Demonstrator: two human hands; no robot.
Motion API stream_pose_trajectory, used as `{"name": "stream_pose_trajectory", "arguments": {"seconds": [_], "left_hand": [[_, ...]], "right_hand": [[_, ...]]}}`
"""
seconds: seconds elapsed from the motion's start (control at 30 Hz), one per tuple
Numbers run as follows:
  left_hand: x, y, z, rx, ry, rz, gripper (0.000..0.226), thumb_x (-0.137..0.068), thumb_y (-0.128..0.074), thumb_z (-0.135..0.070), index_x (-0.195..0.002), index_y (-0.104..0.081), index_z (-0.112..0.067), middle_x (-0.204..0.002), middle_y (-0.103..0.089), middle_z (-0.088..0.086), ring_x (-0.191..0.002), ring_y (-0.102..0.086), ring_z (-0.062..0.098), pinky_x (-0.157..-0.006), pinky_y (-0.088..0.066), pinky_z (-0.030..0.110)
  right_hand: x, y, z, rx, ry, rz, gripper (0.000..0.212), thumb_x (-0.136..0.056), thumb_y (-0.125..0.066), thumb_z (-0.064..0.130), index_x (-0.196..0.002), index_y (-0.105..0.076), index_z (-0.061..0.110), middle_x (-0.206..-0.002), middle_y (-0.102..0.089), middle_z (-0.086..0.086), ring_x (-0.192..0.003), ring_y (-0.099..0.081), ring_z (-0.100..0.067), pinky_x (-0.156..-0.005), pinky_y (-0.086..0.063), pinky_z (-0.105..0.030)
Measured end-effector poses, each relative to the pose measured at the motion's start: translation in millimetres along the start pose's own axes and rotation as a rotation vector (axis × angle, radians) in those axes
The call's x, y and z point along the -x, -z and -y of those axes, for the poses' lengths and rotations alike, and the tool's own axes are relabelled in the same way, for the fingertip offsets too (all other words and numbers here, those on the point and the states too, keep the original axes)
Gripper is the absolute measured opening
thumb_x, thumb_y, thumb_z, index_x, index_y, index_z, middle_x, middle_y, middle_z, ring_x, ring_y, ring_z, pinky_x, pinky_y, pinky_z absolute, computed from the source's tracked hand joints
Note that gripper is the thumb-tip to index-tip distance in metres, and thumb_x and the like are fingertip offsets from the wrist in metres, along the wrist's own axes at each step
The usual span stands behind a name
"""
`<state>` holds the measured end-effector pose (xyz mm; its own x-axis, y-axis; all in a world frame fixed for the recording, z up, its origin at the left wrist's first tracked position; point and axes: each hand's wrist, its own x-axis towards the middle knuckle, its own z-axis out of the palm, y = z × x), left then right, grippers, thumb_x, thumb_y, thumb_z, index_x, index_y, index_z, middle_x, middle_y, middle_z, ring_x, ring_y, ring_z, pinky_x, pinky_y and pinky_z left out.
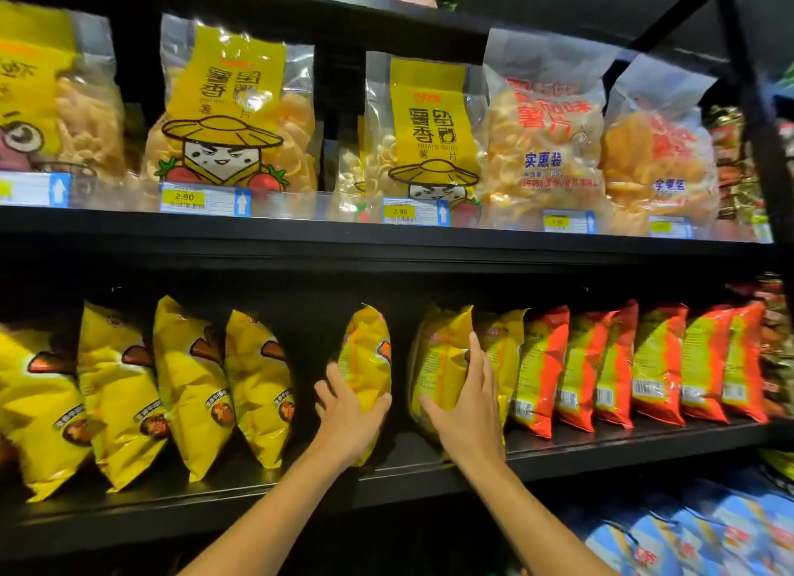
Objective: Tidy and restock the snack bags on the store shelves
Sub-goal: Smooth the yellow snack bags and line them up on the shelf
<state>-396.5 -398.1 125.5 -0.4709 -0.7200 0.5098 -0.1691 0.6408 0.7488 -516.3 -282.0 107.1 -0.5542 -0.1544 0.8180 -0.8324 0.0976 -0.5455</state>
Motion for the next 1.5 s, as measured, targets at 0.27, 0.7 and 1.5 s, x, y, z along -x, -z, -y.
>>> {"name": "stream_pose_trajectory", "arguments": {"seconds": [0.27, 0.7, 1.5], "left_hand": [[-9.2, -8.7, 5.8, -0.059, -0.061, 0.053, 0.102, -0.096, -0.066, -0.049, -0.158, 0.008, -0.016, -0.155, -0.021, 0.016, -0.141, -0.037, 0.038, -0.111, -0.042, 0.048], [-12.0, -33.4, -4.0, -0.132, -0.041, 0.229, 0.109, -0.097, -0.064, -0.028, -0.157, 0.026, -0.01, -0.164, -0.006, 0.015, -0.154, -0.012, 0.038, -0.126, -0.018, 0.048], [61.1, 123.8, 72.9, -0.632, -0.813, -0.164, 0.068, -0.102, -0.048, -0.045, -0.163, -0.021, -0.03, -0.171, -0.009, -0.014, -0.159, -0.003, 0.013, -0.128, -0.017, 0.035]], "right_hand": [[1.5, -2.1, -4.2, 0.009, 0.009, -0.019, 0.113, -0.084, -0.081, 0.044, -0.16, 0.003, 0.047, -0.164, -0.026, 0.005, -0.151, -0.028, -0.017, -0.116, -0.043, -0.044], [2.3, -1.5, -3.9, 0.078, 0.025, -0.051, 0.117, -0.082, -0.081, 0.047, -0.162, 0.004, 0.036, -0.164, -0.01, 0.007, -0.147, -0.025, -0.019, -0.103, -0.045, -0.037], [15.2, 9.5, -3.4, -0.246, 0.235, -0.333, 0.06, -0.097, -0.068, 0.014, -0.151, -0.042, 0.013, -0.155, -0.041, -0.004, -0.146, -0.035, -0.017, -0.119, -0.035, -0.049]]}}
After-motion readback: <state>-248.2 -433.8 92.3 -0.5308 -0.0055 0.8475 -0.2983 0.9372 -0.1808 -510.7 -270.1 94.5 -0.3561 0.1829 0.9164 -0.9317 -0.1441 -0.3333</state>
